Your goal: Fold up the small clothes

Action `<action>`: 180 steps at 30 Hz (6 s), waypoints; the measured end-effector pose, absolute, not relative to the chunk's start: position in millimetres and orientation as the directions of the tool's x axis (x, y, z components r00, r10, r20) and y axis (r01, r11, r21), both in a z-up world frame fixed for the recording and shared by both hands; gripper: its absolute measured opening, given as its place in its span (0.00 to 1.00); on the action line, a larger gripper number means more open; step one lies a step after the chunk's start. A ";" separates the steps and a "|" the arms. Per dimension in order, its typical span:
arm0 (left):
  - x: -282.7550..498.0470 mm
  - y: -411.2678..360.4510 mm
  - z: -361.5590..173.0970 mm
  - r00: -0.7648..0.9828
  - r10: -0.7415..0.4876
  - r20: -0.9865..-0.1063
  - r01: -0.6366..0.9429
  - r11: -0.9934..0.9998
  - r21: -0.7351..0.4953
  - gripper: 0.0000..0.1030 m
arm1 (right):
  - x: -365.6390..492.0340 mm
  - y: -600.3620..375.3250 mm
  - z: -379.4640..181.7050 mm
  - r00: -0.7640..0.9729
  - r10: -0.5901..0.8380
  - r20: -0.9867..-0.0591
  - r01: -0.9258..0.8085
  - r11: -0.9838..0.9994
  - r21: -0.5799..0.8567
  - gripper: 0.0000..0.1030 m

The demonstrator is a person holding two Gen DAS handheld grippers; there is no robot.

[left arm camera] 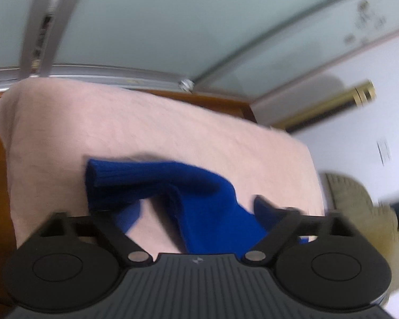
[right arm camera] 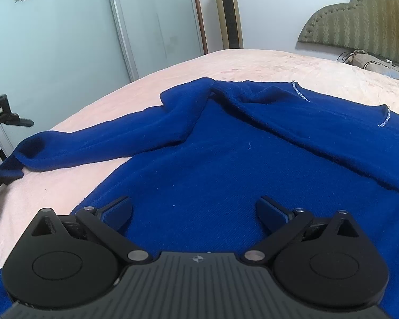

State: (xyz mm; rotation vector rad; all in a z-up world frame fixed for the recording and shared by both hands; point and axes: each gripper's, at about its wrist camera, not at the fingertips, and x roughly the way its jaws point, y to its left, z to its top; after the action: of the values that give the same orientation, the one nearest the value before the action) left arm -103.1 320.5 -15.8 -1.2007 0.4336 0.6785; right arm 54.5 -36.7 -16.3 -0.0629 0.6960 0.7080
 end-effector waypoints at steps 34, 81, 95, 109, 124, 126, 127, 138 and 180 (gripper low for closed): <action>108.5 201.5 124.3 0.834 0.418 -0.360 -0.471 0.879 -0.071 0.03 | 76.0 -139.4 -7.4 0.685 0.468 -0.559 -0.351 0.884 0.310 0.99; 183.6 -57.8 60.8 0.733 -0.418 -0.536 0.480 0.877 -0.027 0.97 | 67.9 -226.7 -22.5 0.778 0.276 -0.564 -0.115 0.946 0.305 0.97; 131.4 75.6 11.0 0.835 0.070 -0.546 -0.002 0.992 0.124 0.97 | 154.4 -173.7 19.9 0.851 0.150 -0.503 -0.192 0.981 -0.033 0.99; 141.3 87.6 -26.4 0.782 0.079 -0.619 -0.009 0.993 0.115 0.98 | 179.5 -256.8 7.4 0.883 -0.015 -0.469 0.163 0.947 0.277 1.00; 138.4 117.3 12.7 0.825 0.100 -0.556 -0.053 0.994 0.100 0.97 | 177.1 -308.9 -3.5 0.806 0.363 -0.468 0.004 0.786 0.618 0.90; 150.7 130.5 16.8 0.820 0.110 -0.562 -0.064 0.993 0.100 0.97 | 172.6 -296.3 2.4 0.808 0.325 -0.491 -0.043 0.864 0.501 0.89; 159.0 139.6 17.9 0.814 0.094 -0.573 -0.066 0.995 0.070 0.97 | 170.5 -287.9 5.8 0.808 0.303 -0.505 -0.076 0.904 0.421 0.89; 243.6 190.8 -7.4 0.718 -0.196 -0.668 -0.188 0.870 -0.457 0.12 | 198.4 -221.9 -2.5 0.732 0.262 -0.629 -0.315 0.949 0.028 0.12; 105.5 136.3 10.9 0.742 0.155 -0.652 -0.137 0.987 0.079 0.80 | 83.2 -202.2 2.5 0.812 0.122 -0.571 -0.174 0.984 -0.038 0.91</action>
State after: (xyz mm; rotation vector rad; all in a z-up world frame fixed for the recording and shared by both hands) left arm 105.5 136.3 10.9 0.0262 0.7170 0.1602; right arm 83.2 -202.2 2.5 -0.0900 0.6028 0.1585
